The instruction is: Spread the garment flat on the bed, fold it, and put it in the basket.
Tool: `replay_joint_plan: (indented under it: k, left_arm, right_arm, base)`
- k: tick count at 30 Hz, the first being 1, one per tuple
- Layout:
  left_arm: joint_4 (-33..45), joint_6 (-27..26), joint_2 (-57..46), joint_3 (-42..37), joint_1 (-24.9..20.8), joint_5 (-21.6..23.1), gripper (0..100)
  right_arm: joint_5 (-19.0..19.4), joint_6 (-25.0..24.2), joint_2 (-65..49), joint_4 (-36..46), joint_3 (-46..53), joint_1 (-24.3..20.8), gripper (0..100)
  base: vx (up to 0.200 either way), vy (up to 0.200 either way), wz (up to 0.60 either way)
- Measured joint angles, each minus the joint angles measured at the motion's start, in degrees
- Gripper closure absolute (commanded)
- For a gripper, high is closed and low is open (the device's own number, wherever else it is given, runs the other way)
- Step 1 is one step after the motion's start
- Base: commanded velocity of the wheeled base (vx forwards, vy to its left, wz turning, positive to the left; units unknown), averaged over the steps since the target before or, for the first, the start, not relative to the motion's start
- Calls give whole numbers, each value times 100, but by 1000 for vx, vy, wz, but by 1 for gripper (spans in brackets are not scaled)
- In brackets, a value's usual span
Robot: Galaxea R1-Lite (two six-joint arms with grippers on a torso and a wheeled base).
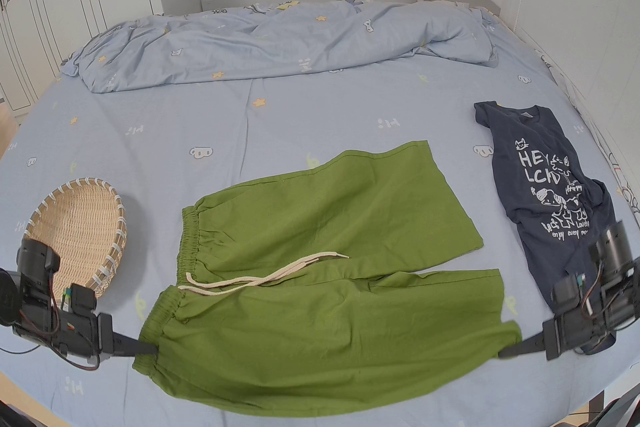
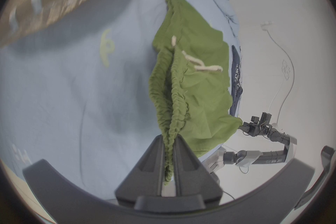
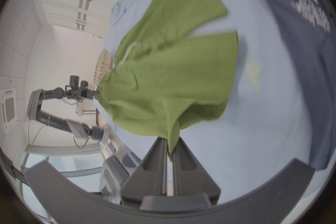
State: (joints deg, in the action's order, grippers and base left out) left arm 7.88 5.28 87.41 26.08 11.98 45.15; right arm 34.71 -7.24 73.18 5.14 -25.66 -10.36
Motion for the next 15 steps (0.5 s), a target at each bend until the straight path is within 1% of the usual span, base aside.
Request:
replay_joint_plan:
  k: [7, 11, 15]
  left_arm:
    - [539, 697, -408, 1276, -171, -18, 100]
    - [707, 967, -486, 1907, -254, -27, 100]
    - [816, 1139, -433, 2416, -311, -32, 100]
  right_arm:
    - [-450, -335, -417, 812, -2003, 2, 100]
    - [-786, -494, -406, 1037, -3043, -2, 100]
    - [-1101, -581, -127, 1158, -3978, -13, 100]
  base:
    - [0, 0, 0]
    - [0, 0, 0]
    - [0, 0, 0]
